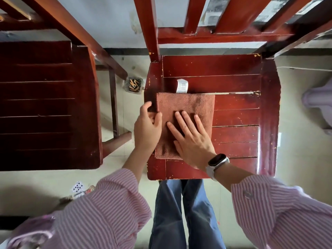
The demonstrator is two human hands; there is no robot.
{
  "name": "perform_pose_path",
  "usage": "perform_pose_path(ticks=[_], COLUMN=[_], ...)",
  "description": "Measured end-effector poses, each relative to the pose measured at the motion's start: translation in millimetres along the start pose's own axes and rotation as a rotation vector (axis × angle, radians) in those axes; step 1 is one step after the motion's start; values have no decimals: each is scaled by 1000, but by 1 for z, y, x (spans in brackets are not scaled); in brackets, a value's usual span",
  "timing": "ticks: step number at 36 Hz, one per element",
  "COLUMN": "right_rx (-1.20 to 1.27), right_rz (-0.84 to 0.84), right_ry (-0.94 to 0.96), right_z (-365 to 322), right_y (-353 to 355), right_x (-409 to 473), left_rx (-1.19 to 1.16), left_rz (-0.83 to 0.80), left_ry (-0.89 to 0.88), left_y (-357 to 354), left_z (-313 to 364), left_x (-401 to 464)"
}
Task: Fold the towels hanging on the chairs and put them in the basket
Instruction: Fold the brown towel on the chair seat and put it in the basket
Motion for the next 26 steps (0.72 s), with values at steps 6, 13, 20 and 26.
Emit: perform_pose_path(ticks=[6,13,20,26], right_rx=[16,80,73,140], right_rz=[44,90,60,152], right_ry=[-60,-114,-101,-205], right_z=[2,10,13,36], right_y=[0,11,9,19], right_x=[5,6,11,3], left_rx=[104,36,113,235], left_rz=[-63,-14,46,156], left_ry=[10,-23,79,-18], left_y=[-9,1,-1,-4], left_z=[-38,-30,-51,-24], left_x=[-24,-24,-21,-24])
Point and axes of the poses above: each hand's wrist, its own x-axis towards the middle knuckle, its own y-axis out of the back of the hand, z = x × y, the point moved 10 cm from there along x, towards the middle knuckle, and after that the axes turned 8 degrees about y, right-handed, at the moved point
